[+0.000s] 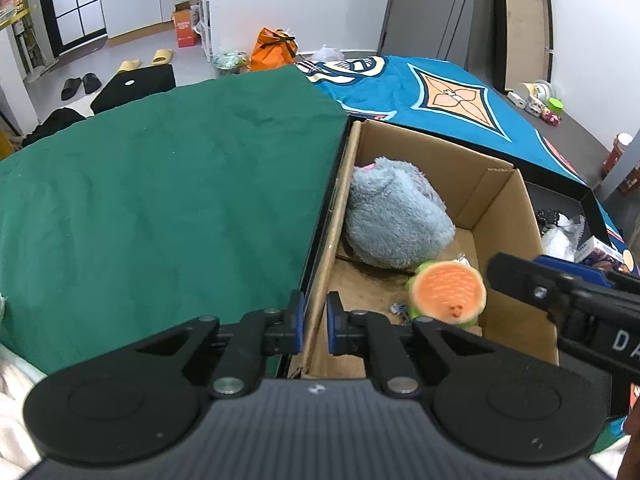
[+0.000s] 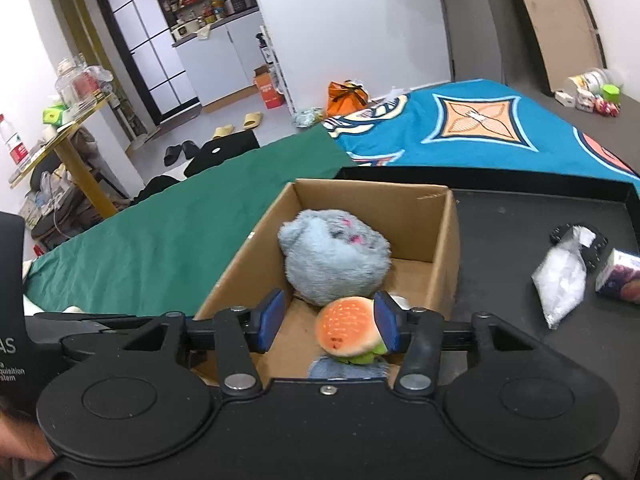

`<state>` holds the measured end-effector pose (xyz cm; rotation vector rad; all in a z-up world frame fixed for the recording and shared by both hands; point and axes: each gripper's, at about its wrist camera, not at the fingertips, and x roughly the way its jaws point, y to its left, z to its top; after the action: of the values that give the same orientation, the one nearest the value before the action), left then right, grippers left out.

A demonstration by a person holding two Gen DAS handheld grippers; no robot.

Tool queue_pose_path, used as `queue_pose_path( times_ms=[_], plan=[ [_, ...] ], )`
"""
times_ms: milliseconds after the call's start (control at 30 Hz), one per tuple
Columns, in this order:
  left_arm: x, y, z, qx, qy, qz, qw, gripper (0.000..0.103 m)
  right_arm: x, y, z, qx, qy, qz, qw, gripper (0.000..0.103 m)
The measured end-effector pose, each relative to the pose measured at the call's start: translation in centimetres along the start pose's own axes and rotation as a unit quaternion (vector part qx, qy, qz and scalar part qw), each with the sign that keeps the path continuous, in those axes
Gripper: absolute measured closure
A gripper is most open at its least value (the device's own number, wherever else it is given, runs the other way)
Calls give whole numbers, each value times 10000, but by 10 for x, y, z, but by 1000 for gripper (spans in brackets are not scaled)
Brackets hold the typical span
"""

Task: Organize soft objects
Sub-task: 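Open the right gripper to drop the burger plush into the box, then lower the right gripper onto the purple-and-white carton and close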

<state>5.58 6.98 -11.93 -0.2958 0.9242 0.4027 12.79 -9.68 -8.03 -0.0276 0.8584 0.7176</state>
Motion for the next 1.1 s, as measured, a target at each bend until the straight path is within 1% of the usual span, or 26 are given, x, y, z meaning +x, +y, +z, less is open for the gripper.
queue_pose_path(
  times_ms=[233,300,367,433,500,667,733,767,833,900,967,1000,1033,1067,1100],
  plan=[
    [-1,-8,3,90,71,152,9998,92,-10,-20,0,130,-168,-214,9995,54],
    [-2,-10,4,130,73,203,9997,89,-12,-27,0,171,-239,-308,9991,53],
    [-2,-14,6,200,75,251,9995,89,-14,-34,2,229,-290,-389,9986,54],
    [-2,-17,6,252,83,291,9992,85,-16,-41,2,264,-327,-467,9980,54],
    [-1,-20,6,314,89,327,9989,78,-17,-48,2,301,-352,-534,9975,54],
    [1,-31,8,447,54,445,9980,70,-18,-65,0,442,-373,-677,9960,54],
    [2,-35,9,477,29,490,9977,61,-18,-72,-1,507,-371,-728,9954,53],
    [3,-36,9,495,15,517,9974,60,-18,-76,-2,540,-373,-764,9949,53],
    [4,-42,10,554,11,580,9968,57,-18,-82,-3,586,-385,-835,9940,50],
    [6,-46,11,600,32,606,9964,57,-18,-89,-3,652,-403,-929,9927,49],
    [8,-50,12,644,44,654,9958,54,-18,-99,-3,758,-388,-1014,9912,48],
    [8,-52,12,671,34,671,9955,51,-18,-104,-4,802,-391,-1060,9904,46],
    [8,-52,12,691,21,687,9952,48,-18,-108,-4,838,-404,-1137,9891,41],
    [8,-54,12,717,6,713,9949,47,-18,-111,-4,852,-424,-1201,9882,39],
    [9,-55,13,741,-5,735,9945,45,-18,-115,-4,864,-455,-1262,9872,34]
  ],
)
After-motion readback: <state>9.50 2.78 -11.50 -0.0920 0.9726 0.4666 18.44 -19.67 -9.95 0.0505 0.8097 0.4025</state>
